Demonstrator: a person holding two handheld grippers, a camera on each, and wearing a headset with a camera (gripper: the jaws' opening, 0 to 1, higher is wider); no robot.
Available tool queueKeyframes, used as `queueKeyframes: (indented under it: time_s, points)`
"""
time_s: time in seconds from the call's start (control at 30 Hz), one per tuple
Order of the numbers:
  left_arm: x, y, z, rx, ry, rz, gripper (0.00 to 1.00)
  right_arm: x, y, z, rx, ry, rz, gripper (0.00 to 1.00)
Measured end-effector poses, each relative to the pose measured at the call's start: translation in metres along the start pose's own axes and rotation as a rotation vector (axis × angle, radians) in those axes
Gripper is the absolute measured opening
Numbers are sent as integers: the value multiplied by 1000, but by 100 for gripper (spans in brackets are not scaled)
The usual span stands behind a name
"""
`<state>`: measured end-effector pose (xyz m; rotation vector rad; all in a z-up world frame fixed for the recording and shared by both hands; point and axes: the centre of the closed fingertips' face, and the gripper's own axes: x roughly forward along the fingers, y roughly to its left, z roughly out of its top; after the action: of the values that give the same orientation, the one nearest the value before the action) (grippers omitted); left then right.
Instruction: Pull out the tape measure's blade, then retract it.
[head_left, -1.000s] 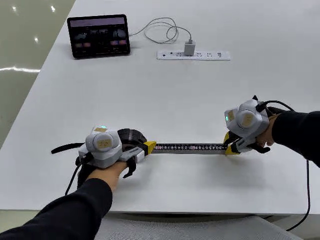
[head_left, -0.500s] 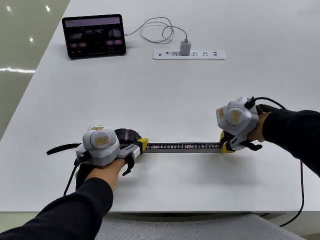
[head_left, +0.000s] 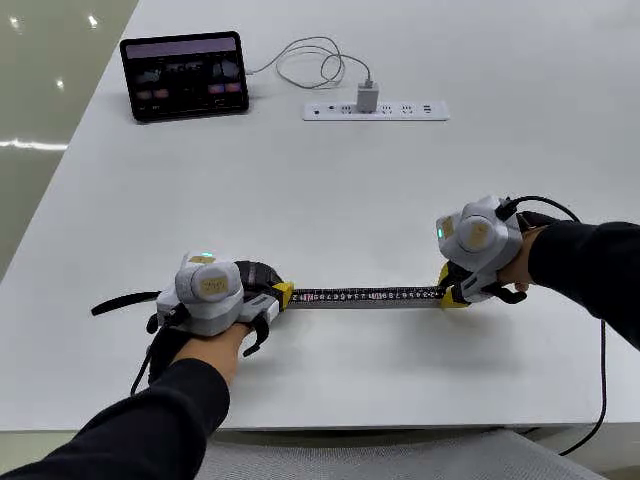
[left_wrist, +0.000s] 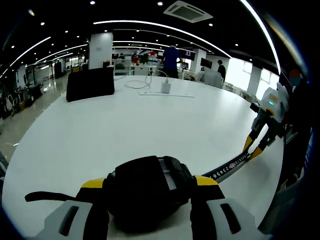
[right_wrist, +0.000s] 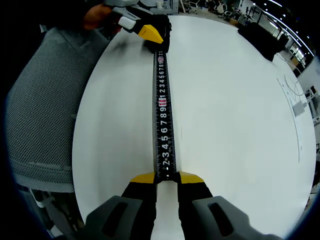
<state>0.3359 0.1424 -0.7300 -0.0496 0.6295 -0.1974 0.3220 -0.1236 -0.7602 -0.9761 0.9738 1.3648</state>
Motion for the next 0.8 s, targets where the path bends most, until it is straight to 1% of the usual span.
queueKeyframes:
  time_s: [0.2, 0.3, 0.47, 0.53, 0.63, 0.8]
  points:
    - [-1, 1, -1, -6, 3, 0, 61, 0, 0, 0, 10, -4, -2, 11]
    - [-1, -1, -1, 17, 13, 17, 61, 1, -1, 0, 16, -4, -7, 11]
    - [-1, -1, -2, 40, 20, 27, 61, 1, -1, -1, 23, -10, -11, 11]
    - [-1, 0, -2, 44, 16, 30, 61, 1, -1, -1, 23, -12, -12, 11]
    - [-1, 1, -1, 35, 11, 25, 61, 1, -1, -1, 28, -16, -16, 11]
    - [-1, 1, -1, 16, -3, 11, 61, 1, -2, -1, 35, -40, -19, 11]
